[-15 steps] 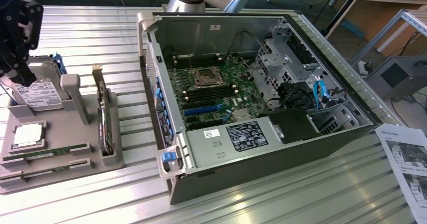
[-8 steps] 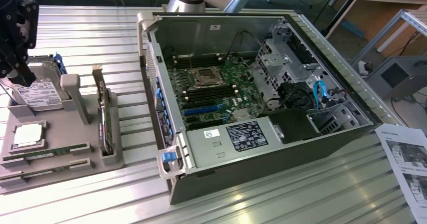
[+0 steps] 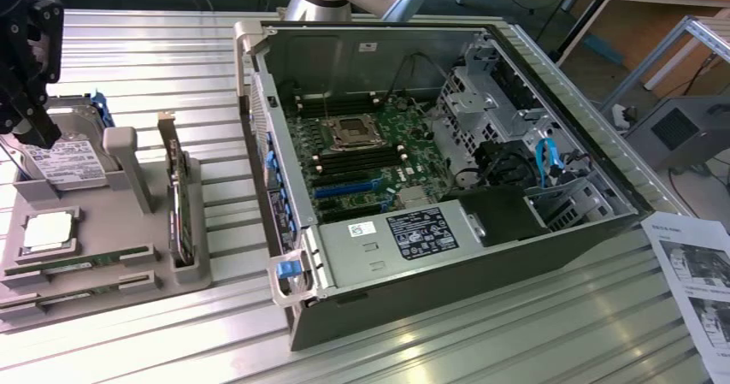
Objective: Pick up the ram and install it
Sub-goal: 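Pick up the ram and move it above insertion slot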
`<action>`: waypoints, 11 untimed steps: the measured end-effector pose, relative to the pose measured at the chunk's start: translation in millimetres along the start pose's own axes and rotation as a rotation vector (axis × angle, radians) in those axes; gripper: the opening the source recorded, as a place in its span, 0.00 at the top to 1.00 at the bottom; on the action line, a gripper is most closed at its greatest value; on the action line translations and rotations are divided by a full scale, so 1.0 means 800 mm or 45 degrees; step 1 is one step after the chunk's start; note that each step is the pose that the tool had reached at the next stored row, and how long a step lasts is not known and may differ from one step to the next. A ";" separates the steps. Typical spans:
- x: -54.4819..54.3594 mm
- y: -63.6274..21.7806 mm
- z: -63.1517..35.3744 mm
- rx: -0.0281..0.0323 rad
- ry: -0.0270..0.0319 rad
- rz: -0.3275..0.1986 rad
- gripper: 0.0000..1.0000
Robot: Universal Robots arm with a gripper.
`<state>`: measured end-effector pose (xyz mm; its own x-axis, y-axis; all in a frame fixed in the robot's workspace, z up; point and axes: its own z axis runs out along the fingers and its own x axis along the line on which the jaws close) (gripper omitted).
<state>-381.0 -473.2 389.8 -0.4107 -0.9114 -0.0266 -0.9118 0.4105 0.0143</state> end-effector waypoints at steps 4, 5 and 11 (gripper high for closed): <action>0.000 0.000 0.000 0.0000 0.0000 -0.003 0.89; 0.000 0.000 0.000 -0.0003 0.0002 -0.013 0.89; 0.000 0.000 0.000 -0.0033 0.0018 -0.125 0.89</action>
<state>-381.0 -473.2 389.7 -0.3192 -0.9473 -0.0266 -0.9477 0.3189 0.0143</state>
